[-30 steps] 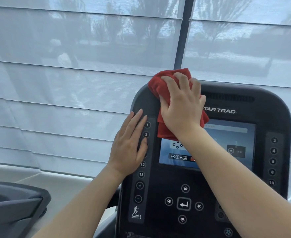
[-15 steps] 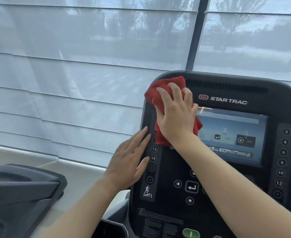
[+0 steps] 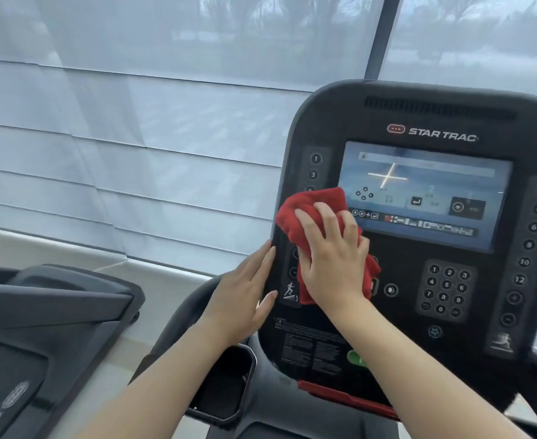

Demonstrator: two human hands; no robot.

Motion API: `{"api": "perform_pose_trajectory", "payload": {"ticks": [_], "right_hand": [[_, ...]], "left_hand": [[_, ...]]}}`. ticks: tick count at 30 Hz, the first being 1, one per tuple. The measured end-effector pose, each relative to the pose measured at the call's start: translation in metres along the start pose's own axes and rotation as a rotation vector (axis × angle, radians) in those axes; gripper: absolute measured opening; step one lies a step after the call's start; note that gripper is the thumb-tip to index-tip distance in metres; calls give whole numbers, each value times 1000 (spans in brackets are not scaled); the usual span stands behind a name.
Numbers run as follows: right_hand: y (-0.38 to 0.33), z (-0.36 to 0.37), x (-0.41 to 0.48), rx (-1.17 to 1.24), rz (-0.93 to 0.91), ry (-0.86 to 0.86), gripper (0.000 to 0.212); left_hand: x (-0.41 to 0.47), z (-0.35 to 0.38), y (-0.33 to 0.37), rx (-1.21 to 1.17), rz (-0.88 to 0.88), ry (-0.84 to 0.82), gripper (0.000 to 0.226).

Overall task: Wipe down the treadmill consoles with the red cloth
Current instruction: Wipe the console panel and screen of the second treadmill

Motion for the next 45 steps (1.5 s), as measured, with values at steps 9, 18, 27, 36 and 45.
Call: {"api": "perform_pose_trajectory", "payload": {"ticks": [9,18,27,36,45], "right_hand": [[6,-8,5,11,57,14,52],[22,-12,-16,13,106,23,48],[32,-12,-50,-18,115,20,46],[81,-39,-36,17,248,63,48],[88,-42,-37,26,254,47,46]], "left_hand": [[-1,10,5,-50,-52,2,73],[-2,14,7,-40,-46,27,74],[7,8,20,14,-39,71,70],[50,-7,48,52,-11,121,69],[51,9,54,102,-82,101,74]]}}
Point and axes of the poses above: each hand's wrist, its own x-axis towards the middle knuckle, its own z-axis out of the palm, y = z × x, the point moved 8 cm from there along x, towards the middle knuckle
